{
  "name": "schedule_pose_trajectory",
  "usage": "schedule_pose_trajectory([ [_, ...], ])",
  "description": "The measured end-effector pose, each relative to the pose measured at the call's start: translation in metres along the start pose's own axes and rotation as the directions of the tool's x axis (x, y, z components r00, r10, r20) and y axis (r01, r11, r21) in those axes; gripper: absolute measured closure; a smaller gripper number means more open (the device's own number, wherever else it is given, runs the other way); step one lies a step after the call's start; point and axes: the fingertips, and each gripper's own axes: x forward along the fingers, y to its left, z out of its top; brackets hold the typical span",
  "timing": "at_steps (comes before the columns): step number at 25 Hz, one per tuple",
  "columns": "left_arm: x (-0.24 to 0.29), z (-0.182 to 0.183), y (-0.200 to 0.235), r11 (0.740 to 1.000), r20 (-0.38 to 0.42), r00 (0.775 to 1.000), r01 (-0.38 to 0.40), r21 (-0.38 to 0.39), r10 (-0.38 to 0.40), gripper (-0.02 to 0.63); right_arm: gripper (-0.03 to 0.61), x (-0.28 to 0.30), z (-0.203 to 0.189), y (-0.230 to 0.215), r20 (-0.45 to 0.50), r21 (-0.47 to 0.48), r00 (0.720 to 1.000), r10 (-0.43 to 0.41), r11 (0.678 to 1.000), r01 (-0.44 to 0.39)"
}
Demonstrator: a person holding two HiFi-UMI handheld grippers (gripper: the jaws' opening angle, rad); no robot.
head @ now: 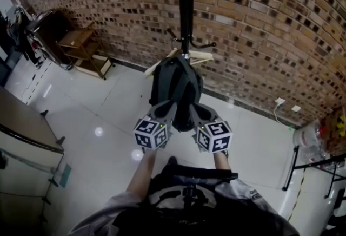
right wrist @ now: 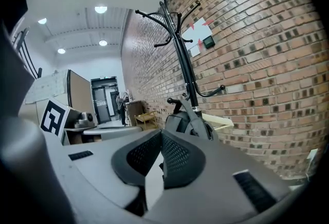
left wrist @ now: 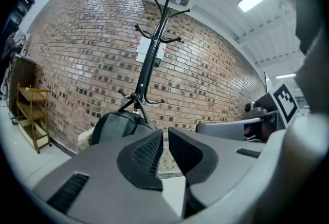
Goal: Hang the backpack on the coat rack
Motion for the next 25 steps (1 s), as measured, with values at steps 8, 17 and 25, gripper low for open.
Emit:
schedule_pose_trajectory([
  [8,-0.054,-0.037,-0.071,0.998,-0.01,0.998,-0.059,-0.021,0.059,0.584,0.568,-0.073,-0.032,0.026,-0.032,-0.014,0.998,0.05,0.999,-0.051],
  [17,-0.095,-0.055,-0.123,0.995,-0.016,0.995,-0.096,-0.016,0.096,0.584,0.569,-0.124,-0.047,0.05,-0.031,-0.016,0.994,0.103,0.995,-0.103],
  [25,-0.119,-0.059,-0.126,0.994,-0.008,0.994,-0.108,-0.024,0.108,0.584,0.569,-0.128,-0.049,0.075,-0.022,0.024,0.99,0.136,0.99,-0.136],
])
